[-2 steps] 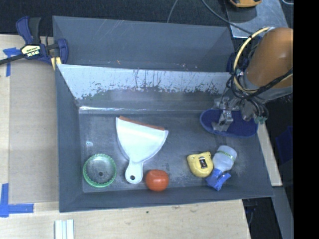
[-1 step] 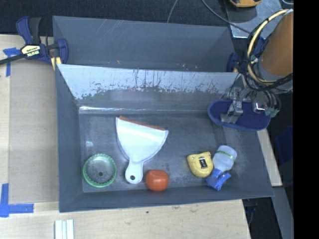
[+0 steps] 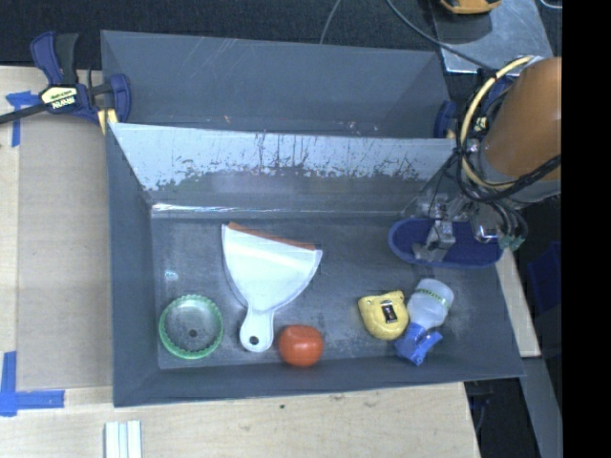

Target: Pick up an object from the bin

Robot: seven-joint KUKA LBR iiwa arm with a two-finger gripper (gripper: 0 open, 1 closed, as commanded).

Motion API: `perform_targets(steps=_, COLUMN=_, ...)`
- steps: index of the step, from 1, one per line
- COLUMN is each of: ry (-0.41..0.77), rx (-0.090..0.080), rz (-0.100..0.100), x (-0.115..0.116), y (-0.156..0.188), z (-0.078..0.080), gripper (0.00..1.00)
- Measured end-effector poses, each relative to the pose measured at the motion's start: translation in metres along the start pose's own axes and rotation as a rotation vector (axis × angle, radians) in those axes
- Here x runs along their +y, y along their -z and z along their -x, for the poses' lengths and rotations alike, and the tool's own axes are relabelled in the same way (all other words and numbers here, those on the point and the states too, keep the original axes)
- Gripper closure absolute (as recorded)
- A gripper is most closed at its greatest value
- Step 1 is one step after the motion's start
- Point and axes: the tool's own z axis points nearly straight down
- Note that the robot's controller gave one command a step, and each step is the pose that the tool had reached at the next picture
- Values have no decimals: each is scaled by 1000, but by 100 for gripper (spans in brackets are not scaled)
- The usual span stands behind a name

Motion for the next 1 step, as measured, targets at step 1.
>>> perform_targets(steps=1, ry=-49, rx=-15, rz=-2, x=15, y=97, z=29, gripper=100)
